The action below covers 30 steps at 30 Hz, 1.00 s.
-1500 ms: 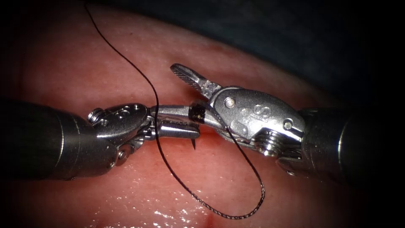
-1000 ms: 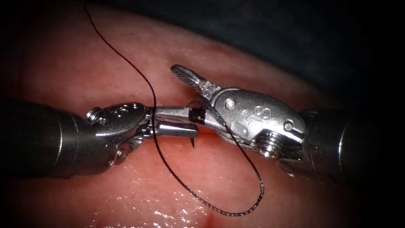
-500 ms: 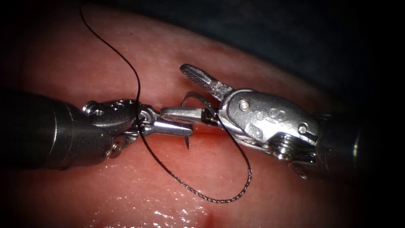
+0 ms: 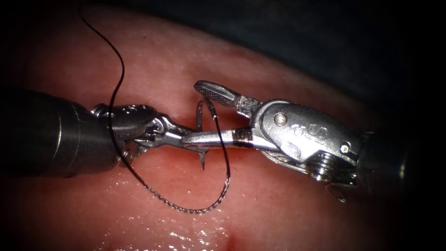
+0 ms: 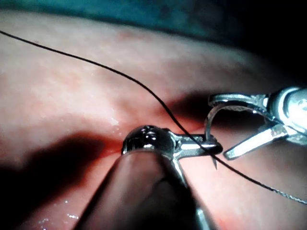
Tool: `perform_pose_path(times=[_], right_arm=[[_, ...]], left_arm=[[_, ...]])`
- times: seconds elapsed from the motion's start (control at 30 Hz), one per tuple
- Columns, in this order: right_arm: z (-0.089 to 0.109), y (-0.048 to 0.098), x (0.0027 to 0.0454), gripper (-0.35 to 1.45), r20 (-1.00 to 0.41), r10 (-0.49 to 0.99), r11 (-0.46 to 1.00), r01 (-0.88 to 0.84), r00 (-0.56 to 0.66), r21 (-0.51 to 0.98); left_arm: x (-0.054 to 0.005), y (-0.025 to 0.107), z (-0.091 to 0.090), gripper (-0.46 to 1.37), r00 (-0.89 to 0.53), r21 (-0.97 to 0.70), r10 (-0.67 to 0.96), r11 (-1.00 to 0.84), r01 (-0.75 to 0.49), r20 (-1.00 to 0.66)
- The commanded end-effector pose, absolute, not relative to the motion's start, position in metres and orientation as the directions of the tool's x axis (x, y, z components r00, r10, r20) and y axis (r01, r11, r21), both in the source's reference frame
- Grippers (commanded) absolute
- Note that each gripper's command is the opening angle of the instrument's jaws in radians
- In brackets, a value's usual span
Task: Wound Closure
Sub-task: Hand over the needle to the right driver.
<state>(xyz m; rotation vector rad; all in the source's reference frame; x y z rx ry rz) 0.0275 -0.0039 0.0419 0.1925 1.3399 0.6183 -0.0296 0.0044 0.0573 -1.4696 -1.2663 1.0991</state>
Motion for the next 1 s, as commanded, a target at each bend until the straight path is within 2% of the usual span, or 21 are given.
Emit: perform_pose_path(times=[0.03,0.3,1.0], right_arm=[[0.0418,-0.0040,0.0276,1.08,-0.833,0.549,0.806,-0.308,0.065,0.506],[0.0415,-0.0039,0.0276,1.06,-0.773,0.635,0.737,-0.311,0.014,0.600],[0.0413,-0.0032,0.0278,1.00,-0.785,0.619,0.755,-0.297,0.025,0.585]], left_arm=[[-0.0297,0.0044,0.0571,-0.35,0.095,-0.962,0.993,-0.090,0.258,-0.067],[-0.0297,0.0042,0.0564,-0.35,0.078,-0.958,0.996,-0.071,0.278,-0.051],[-0.0305,0.0032,0.0564,-0.35,0.014,-0.955,0.999,-0.043,0.293,-0.041]])
